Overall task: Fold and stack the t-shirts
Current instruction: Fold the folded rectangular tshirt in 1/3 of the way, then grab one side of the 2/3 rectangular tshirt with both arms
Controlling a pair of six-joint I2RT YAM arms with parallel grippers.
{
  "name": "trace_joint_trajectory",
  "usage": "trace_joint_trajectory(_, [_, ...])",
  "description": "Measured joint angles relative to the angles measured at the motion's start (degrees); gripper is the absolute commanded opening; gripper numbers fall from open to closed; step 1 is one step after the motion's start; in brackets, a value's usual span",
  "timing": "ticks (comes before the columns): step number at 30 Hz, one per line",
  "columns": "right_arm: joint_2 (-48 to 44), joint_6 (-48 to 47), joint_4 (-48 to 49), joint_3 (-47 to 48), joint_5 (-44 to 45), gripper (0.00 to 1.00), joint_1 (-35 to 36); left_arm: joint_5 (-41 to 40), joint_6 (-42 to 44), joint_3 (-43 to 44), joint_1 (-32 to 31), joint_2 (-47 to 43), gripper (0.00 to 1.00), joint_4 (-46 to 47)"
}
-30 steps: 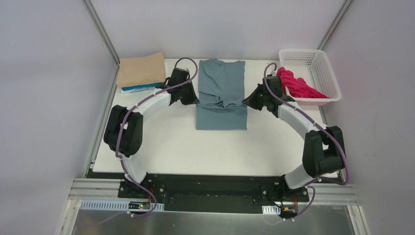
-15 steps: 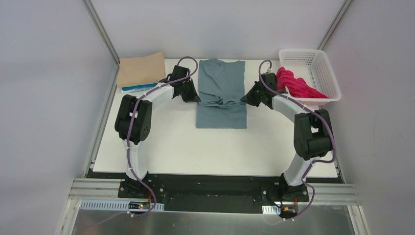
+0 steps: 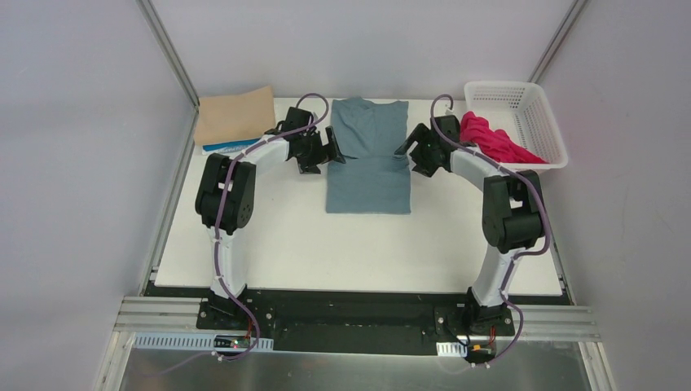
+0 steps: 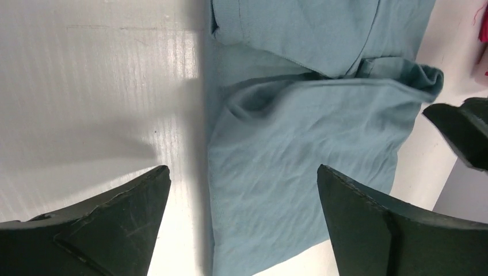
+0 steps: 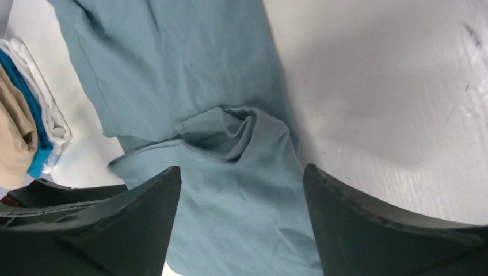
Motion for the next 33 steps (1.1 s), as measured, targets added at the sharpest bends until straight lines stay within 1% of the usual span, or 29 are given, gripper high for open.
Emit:
trace_joint_trajectory(1, [0.00, 0.09, -0.44, 0.61, 0.00, 0.97, -0.07, 0.02, 0.00, 0.04, 0.04, -0.02, 0.99, -0.02])
trace_joint_trajectory(2, [-0.04, -0.04, -0.79, 1.25, 0.07, 0.99, -0.09, 0.02, 0.07, 0.04, 0.24, -0.07, 0.99, -0.07])
trace_joint_trajectory(5, [-0.94, -0.46, -1.33, 1.49, 0.26, 1.00, -0.13, -0.04, 0.13, -0.48, 0.37, -1.03, 0.99, -0.44])
trace_joint_trajectory(7, [-2.80, -0.55, -1.88, 0.42, 0.50, 1.00, -0.13, -0.17, 0.13, -2.43, 0.39, -3.26, 0.99, -0.59])
trace_joint_trajectory(11, [-9.90, -0.70, -2.40, -5.68, 1.01, 1.00, -0.13, -0.04, 0.00, -7.54, 0.37, -9.29, 0.99, -0.44])
trace_joint_trajectory(14, [-15.47, -0.72, -3.15, -11.13, 0.55, 1.00, -0.13, 0.13, -0.20, -13.40, 0.31, -14.29, 0.99, 0.07])
trace_joint_trajectory(19, [-22.08, -0.66, -3.17, -20.17, -5.11, 0.99, -0.13, -0.46, -1.38, -23.87, -0.83, -20.37, 0.98, -0.37])
trace_joint_trajectory(23, [-24.00, -0.24, -2.60, -26.53, -9.05, 0.97, -0.13, -1.38, -2.54, -28.41, -3.72, -21.44, 0.90, -0.50])
trace_joint_trajectory(27, [-24.13, -0.11, -2.69, -29.59, -10.69, 0.94, -0.13, -2.23, -3.56, -29.59, -4.79, -21.40, 0.81, 0.04])
trace_joint_trajectory(31, [-24.11, 0.02, -2.19, -30.27, -11.50, 0.87, -0.13, -2.64, -4.79, -29.40, -4.63, -20.33, 0.57, 1.46])
trace_joint_trajectory(32, [-24.04, 0.15, -1.95, -30.29, -11.61, 0.85, -0.13, -2.69, -4.98, -29.22, -4.61, -19.82, 0.52, 1.84])
trace_joint_trajectory(33, [-24.02, 0.22, -1.62, -30.32, -11.67, 0.83, -0.13, -2.67, -5.29, -29.05, -4.55, -19.21, 0.49, 2.21])
